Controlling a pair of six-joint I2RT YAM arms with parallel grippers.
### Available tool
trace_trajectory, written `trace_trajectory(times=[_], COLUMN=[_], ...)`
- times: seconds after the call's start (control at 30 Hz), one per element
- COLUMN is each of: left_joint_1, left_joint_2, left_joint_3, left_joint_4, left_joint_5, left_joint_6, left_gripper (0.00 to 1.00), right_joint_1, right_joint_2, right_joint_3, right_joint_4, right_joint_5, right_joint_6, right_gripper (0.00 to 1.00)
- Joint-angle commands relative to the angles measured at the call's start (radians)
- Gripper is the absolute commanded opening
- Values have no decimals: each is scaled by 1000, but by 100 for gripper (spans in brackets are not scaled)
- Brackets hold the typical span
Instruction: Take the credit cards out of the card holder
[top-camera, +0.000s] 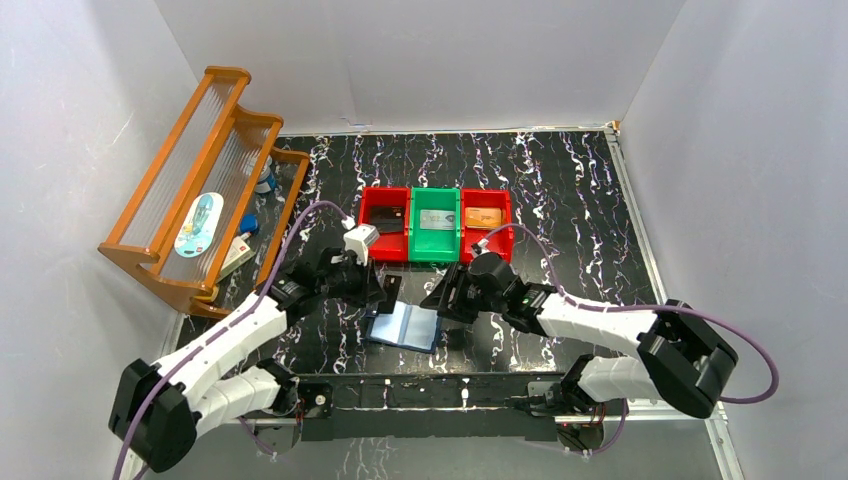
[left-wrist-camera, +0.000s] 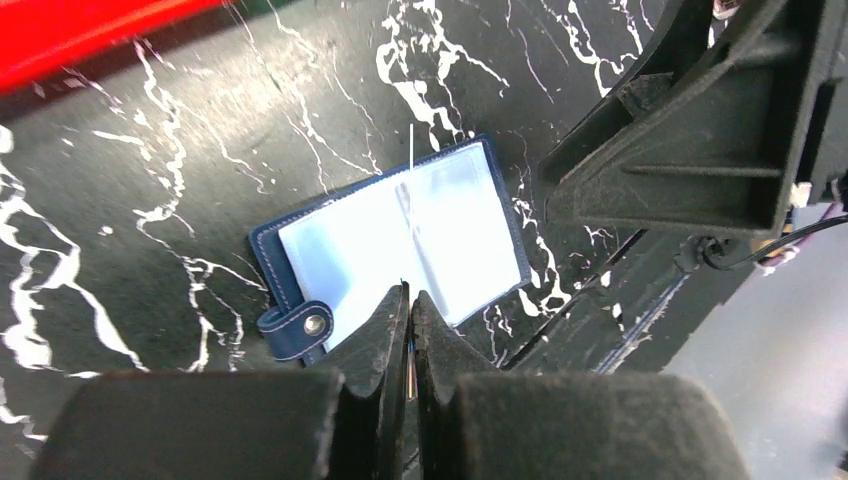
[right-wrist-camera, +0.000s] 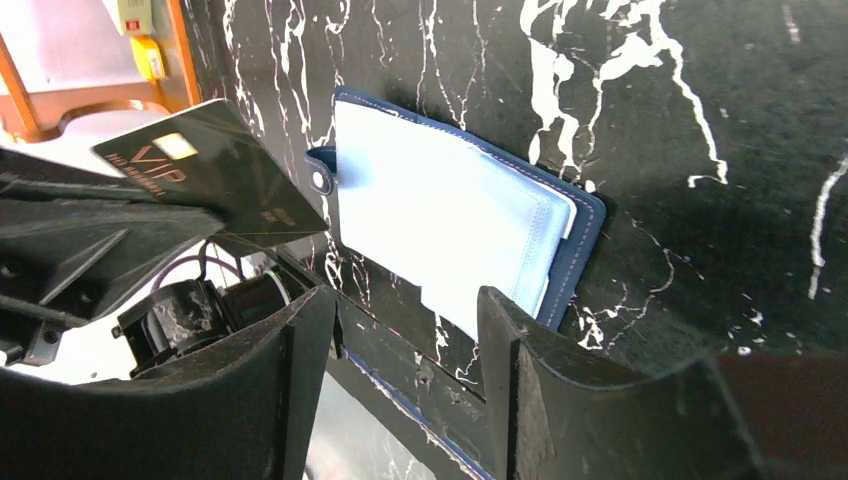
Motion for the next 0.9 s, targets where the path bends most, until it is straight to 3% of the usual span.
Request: trace_trajectory(times=[0.0,0.27,0.47,0.7,0.87], left_joint_1=[-3,-3,-3,-2,1], left_joint_2=[-105,-163,-133,-1,174], left_joint_3=[27,45,80,154,302], left_joint_4=[-11,-28,-21,-18,-84], left_joint_5=[-59,-182,-194,-195,-240], left_joint_6=[189,484,693,929,1089], left_gripper=[0,0,0,0,0], right_joint_1=[-1,-3,-3,-3,-3], right_joint_2=[-60,-89,-141,-171,-171], right_joint_3=[-28,-48,-86,-107,-101], right_joint_4=[34,38,48,48,32], right_joint_5=[88,129,180,216,227], right_joint_6=[28,15,33,48,49], right_gripper=[64,64,64,64,65])
